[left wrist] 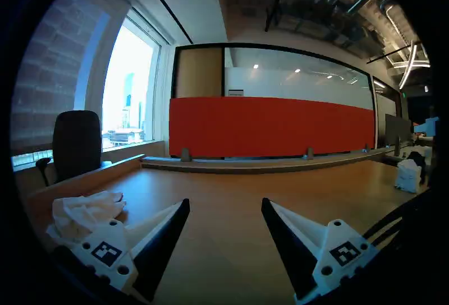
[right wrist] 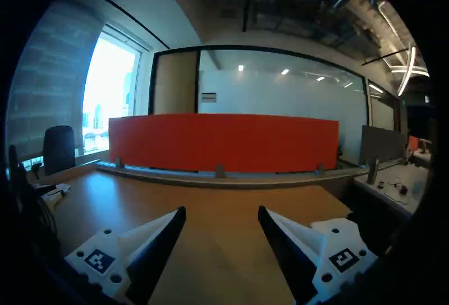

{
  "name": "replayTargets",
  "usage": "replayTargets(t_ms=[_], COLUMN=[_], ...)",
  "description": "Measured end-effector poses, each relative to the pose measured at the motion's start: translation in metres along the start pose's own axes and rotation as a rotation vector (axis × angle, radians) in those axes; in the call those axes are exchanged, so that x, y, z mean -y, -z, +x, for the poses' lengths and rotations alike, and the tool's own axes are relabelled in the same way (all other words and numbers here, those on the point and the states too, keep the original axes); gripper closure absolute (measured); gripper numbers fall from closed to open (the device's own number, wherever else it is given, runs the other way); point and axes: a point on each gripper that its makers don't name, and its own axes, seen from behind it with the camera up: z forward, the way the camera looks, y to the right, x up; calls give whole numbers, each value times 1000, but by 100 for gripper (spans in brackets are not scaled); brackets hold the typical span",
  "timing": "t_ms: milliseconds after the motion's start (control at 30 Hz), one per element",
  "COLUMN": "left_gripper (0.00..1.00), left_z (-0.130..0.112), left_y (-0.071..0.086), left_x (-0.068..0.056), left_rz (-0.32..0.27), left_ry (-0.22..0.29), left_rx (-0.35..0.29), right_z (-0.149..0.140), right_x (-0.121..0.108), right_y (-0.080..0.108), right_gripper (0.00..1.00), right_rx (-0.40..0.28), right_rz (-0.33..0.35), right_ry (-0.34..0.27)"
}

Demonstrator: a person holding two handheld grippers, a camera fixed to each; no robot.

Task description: Fold towel

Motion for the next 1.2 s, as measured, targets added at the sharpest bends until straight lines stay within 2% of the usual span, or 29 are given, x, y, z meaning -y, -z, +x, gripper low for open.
replayTargets(t_ms=[200, 700, 1200], left_gripper=[5, 5, 5], left_z=[-6, -4, -4], left_y=[-2, 0, 1], left_x=[0, -3, -3], left_rz=[-2, 4, 4], left_ry=[9, -13, -16], left_rx=[-4, -27, -28], right_z=[1, 9, 15], right_x=[-1, -8, -23], right_y=[0, -3, -9], right_gripper=[0, 0, 0], right_rx=[-4, -24, -73], right_rz=[-5, -7, -22], right_ry=[-1, -4, 32])
